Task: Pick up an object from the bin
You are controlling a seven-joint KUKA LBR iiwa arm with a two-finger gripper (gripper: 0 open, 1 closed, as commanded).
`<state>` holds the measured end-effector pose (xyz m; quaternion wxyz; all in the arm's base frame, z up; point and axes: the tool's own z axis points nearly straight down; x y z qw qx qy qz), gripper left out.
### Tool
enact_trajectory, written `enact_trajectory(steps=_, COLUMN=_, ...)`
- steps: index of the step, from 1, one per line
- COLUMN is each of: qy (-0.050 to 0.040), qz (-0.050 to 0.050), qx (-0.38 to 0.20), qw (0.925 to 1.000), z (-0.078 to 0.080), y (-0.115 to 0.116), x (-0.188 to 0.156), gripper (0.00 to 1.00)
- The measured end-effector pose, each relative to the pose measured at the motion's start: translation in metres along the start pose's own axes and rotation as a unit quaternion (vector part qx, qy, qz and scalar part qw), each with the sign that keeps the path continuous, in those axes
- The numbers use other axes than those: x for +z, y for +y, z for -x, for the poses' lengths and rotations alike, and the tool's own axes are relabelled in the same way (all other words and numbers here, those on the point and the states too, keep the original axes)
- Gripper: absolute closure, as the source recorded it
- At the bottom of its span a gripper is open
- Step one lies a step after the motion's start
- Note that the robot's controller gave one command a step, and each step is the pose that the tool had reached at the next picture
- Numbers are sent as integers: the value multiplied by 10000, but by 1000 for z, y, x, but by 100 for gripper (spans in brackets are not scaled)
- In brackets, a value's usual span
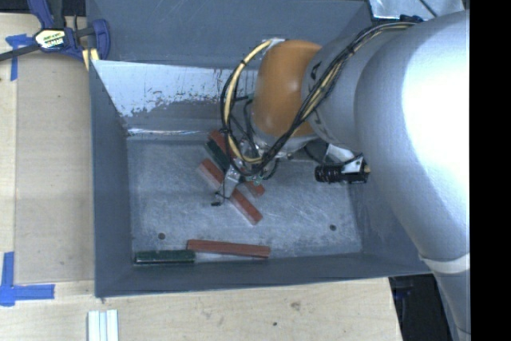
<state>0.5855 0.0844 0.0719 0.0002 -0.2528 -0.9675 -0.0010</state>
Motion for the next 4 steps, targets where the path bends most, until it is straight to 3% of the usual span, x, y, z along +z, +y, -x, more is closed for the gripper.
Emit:
enact_trajectory(steps=1, qy=-16, qz=3, qx=-19, qw=10000, z=1, y=1, x=-2, gripper=0)
enact_trajectory(steps=2, qy=-25, qz=6, qx=-22, qw=10000, z=2, y=1, x=-4, gripper=100)
enact_trajectory(steps=3, qy=-47, qz=20, qx=-36, qw=10000, z=4, y=2, x=-91, gripper=100)
enact_trajectory(steps=4, qy=-28, qz=7, qx=-51, qw=10000, z=6, y=2, x=-121, gripper=100)
